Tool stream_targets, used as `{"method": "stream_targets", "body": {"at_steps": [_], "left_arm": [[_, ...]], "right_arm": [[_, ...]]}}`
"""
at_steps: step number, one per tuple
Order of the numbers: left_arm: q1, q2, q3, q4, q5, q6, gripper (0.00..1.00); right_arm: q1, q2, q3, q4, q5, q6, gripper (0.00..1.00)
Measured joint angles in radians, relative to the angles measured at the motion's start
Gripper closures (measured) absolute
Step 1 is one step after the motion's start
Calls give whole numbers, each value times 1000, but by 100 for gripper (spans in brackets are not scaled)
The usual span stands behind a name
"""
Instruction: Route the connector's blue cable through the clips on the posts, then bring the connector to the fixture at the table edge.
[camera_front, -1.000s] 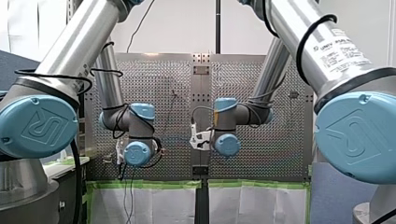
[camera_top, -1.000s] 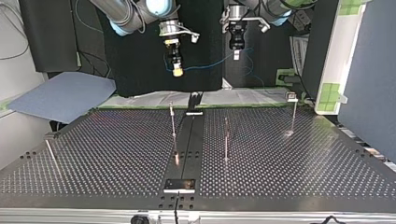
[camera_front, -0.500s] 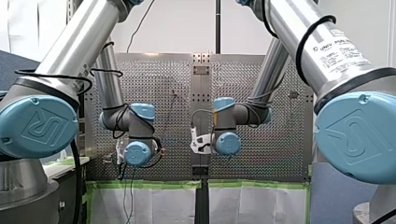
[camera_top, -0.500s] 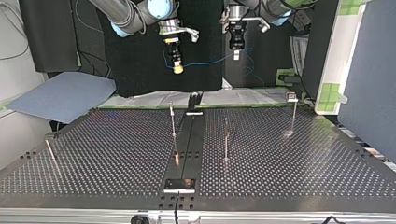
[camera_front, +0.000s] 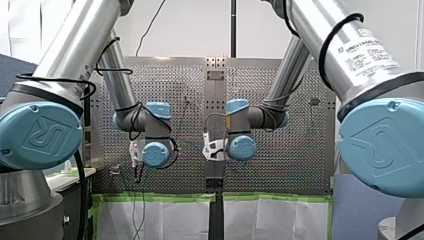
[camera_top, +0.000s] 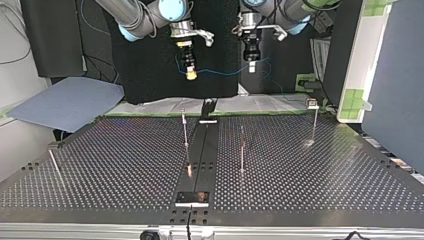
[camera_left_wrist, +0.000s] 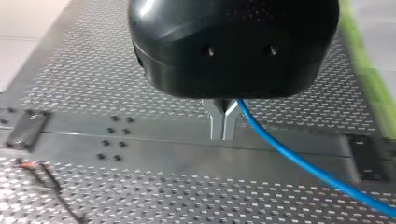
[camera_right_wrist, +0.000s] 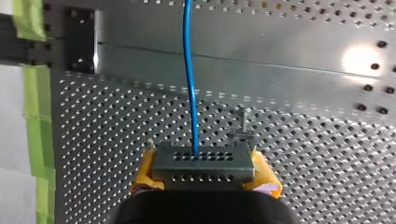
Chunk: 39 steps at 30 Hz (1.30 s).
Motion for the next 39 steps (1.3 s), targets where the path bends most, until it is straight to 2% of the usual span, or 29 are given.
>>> {"method": "stream_targets", "body": {"at_steps": [7,12,15,22,26,30,35,39], "left_arm": [[11,58,58,-58,-16,-12,100],[22,99,99,-99,-31,-2,100],[30,128,128,-128,-34,5,100],[50,188,161,-189,-32,16,100],[66,201,163,-218,-30,23,100],[82,203,163,-248,-23,31,100],[103,201,163,-278,-4,38,100],[122,201,164,-284,18,39,100]], "right_arm": [[-10,-61,-7,19,-15,59,100],[-15,-105,-13,25,-19,78,100],[-26,-131,-27,40,-28,88,100],[-51,-187,-79,93,-39,100,100],[-68,-221,-113,120,-46,102,100],[-84,-244,-142,131,-65,104,100],[-100,-237,-158,136,-84,109,100],[-107,-205,-175,143,-104,111,100]]}}
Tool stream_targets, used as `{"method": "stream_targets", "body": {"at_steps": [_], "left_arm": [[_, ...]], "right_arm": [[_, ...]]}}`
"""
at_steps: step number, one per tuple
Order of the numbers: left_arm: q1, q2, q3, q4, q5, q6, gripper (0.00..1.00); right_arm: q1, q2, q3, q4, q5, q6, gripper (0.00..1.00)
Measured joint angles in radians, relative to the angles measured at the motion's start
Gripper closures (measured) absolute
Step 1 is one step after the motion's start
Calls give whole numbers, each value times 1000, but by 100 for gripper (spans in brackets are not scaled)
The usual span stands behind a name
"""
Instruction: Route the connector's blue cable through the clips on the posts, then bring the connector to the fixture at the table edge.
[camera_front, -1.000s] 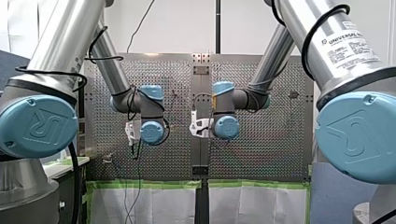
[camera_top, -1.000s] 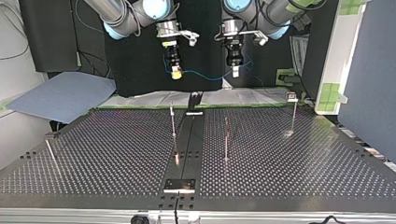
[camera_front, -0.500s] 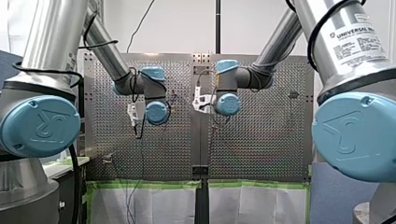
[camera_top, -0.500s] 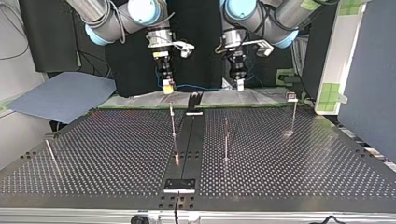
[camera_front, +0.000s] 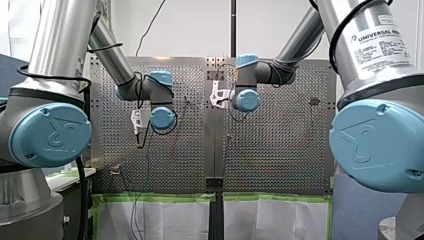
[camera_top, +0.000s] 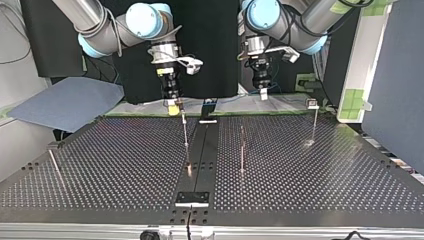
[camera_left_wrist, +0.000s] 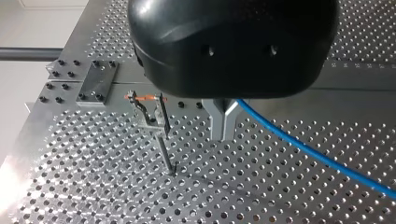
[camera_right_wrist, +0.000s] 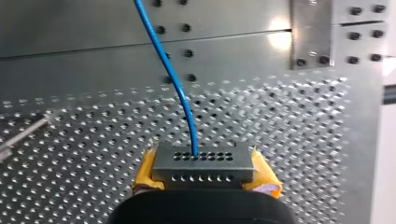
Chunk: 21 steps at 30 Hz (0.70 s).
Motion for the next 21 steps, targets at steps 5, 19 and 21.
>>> {"method": "stream_targets", "body": {"at_steps": [5,19,21], "left_arm": [[24,-2,12,-7,34,0,100],[138,-5,66,-37,149,-1,100],[150,-5,75,-43,158,-2,100]], "right_arm": [[-3,39,-8,-12,-11,0,100],[-15,76,-50,-10,-47,9,100],[-17,77,-56,-6,-50,12,100]]}}
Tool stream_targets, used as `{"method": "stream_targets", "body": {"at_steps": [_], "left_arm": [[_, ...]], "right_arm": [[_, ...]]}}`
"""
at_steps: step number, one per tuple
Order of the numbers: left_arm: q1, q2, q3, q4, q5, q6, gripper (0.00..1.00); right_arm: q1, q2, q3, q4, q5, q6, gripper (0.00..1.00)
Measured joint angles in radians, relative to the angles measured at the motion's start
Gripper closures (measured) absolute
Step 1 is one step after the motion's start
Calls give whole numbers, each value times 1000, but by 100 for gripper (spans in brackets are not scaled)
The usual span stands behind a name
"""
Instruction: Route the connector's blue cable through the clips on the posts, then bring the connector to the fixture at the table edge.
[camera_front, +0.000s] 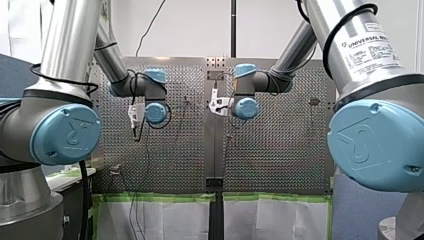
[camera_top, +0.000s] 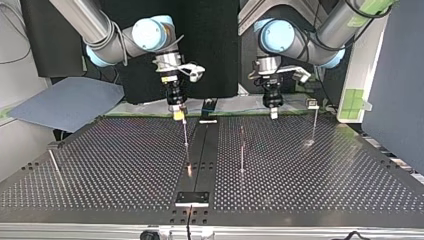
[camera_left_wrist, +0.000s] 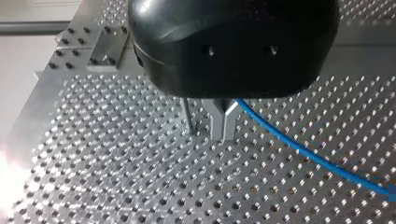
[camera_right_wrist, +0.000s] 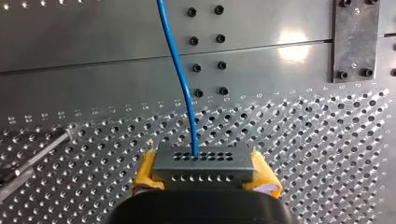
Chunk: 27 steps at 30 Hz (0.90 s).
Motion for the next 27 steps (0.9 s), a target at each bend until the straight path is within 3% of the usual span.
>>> {"method": "stream_targets", "body": {"at_steps": [17,27], "left_arm": [[25,0,70,-49,40,-2,100],[37,-1,84,-53,79,-3,100]], "right_arm": [[-22,3,-73,61,-50,12,100],[-56,3,-83,76,-61,12,100]]}}
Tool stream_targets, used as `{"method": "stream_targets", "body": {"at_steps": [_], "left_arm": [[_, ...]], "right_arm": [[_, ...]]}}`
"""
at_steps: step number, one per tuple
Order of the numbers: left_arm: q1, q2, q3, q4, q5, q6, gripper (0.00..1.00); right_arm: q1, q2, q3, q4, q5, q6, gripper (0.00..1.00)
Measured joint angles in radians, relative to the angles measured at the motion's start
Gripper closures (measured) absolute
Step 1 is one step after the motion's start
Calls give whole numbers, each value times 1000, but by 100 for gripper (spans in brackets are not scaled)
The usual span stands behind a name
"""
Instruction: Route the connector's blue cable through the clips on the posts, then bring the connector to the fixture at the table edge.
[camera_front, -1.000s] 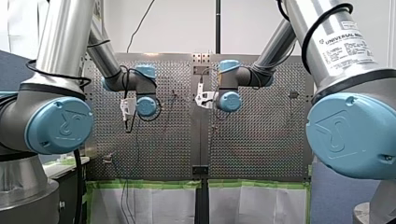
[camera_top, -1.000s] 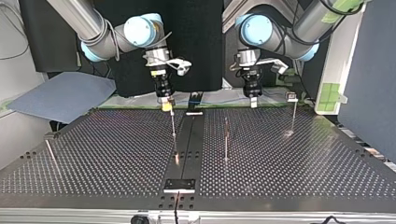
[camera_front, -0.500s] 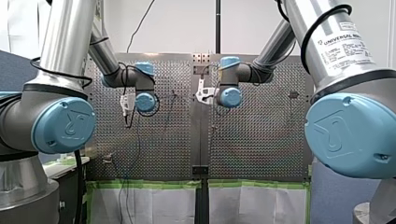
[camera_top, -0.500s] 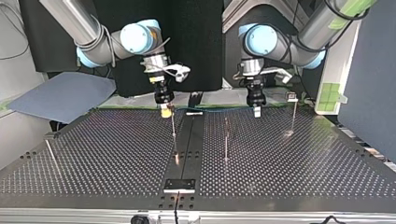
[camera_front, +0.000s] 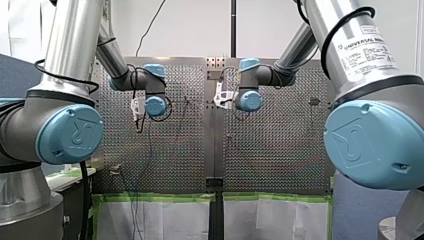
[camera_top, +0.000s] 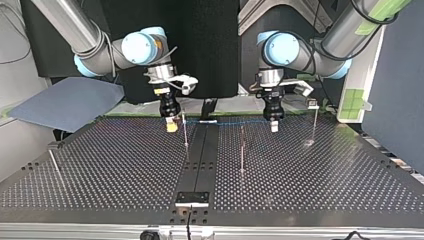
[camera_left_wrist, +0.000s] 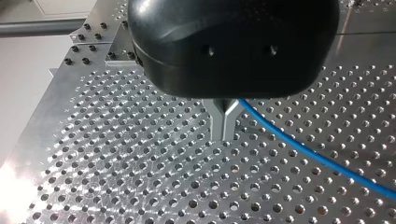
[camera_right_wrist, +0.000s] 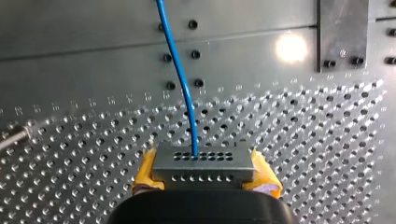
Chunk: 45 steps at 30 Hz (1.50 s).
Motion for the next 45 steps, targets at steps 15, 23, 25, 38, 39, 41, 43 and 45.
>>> {"method": "stream_targets", "body": {"at_steps": [15,23,25,38,39,41,43,45], "left_arm": [[7,-58,54,-18,32,-10,100],[9,-62,97,-37,34,-30,100],[10,-62,107,-43,34,-36,100],[5,-62,110,-84,23,-58,100],[5,-62,109,-90,23,-58,100],[3,-62,109,-103,21,-58,100],[2,-62,109,-113,17,-58,100],[1,-62,108,-122,10,-58,100]], "right_arm": [[-31,8,-1,-6,-37,0,100],[-33,9,-12,-2,-43,0,100],[-33,10,-16,1,-46,-1,100],[-23,10,-19,18,-68,-14,100],[-23,10,-19,19,-68,-15,100],[-21,10,-19,22,-69,-18,100],[-20,10,-19,23,-70,-21,100],[-18,10,-19,23,-74,-23,100]]}}
